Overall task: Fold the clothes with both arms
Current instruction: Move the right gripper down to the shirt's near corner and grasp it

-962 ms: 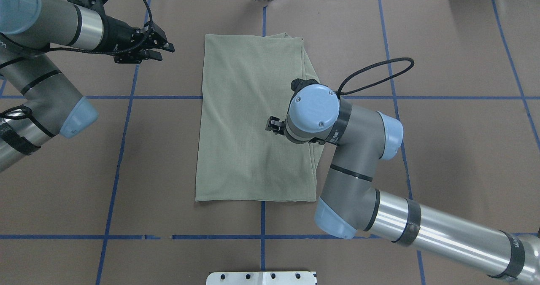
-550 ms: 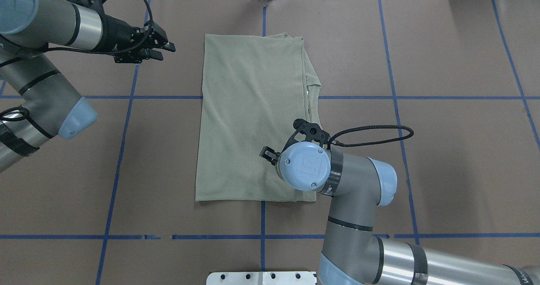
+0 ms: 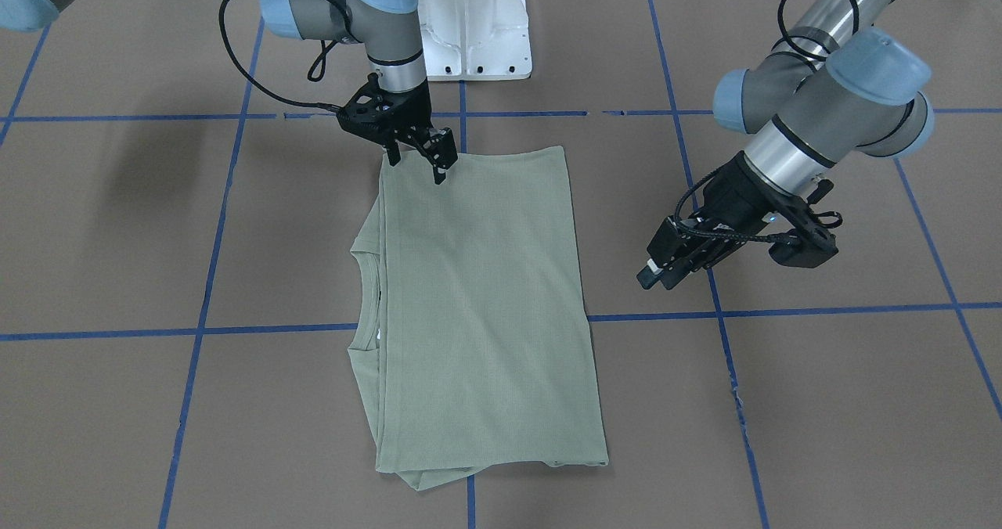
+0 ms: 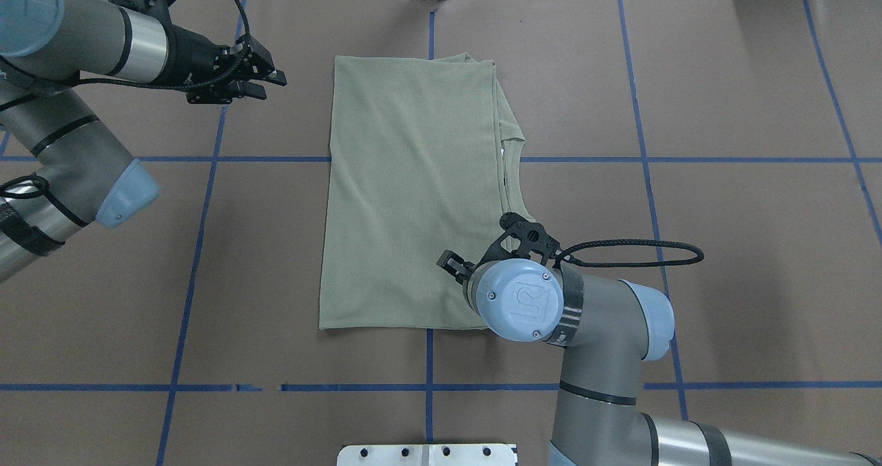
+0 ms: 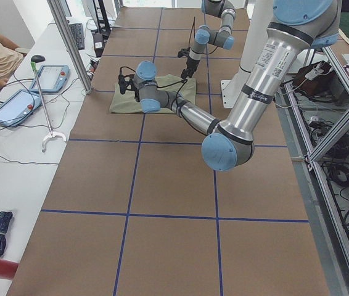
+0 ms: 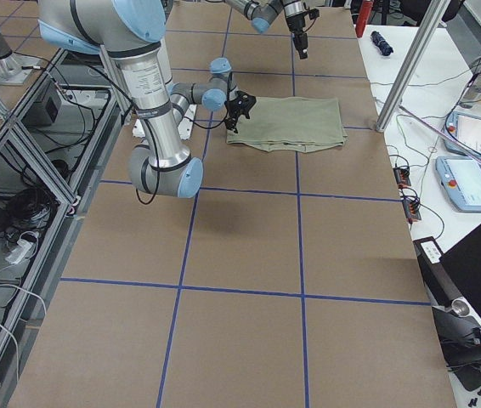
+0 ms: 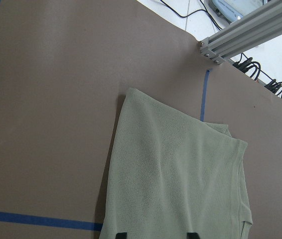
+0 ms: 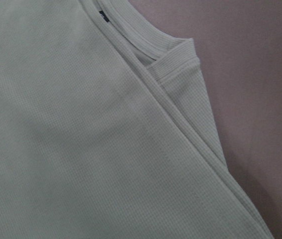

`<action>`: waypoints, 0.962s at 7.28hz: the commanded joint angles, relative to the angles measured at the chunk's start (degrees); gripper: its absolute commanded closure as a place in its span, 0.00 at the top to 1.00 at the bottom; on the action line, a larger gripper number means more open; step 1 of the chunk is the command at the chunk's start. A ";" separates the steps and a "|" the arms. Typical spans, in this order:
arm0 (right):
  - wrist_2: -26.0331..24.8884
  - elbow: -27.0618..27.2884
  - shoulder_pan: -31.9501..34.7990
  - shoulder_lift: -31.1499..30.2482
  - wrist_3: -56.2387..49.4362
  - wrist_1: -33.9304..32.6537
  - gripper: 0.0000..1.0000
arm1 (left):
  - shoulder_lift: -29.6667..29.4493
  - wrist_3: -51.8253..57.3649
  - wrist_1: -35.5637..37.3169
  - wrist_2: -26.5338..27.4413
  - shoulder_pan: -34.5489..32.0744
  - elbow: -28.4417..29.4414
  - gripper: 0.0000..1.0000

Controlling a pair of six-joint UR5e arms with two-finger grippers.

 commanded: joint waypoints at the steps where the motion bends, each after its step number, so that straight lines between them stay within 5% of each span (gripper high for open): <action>1: 0.36 0.13 -0.13 -1.14 2.23 0.02 1.00 | 0.00 0.01 -0.04 0.00 0.02 -0.07 0.50; 4: 0.36 -0.75 -0.48 -1.05 2.49 0.11 0.99 | 0.09 0.01 -0.04 0.18 0.02 -0.43 0.50; 7: 0.36 -1.01 -1.62 -1.13 3.46 0.11 0.83 | 0.18 0.01 -0.04 0.18 0.02 -0.51 0.50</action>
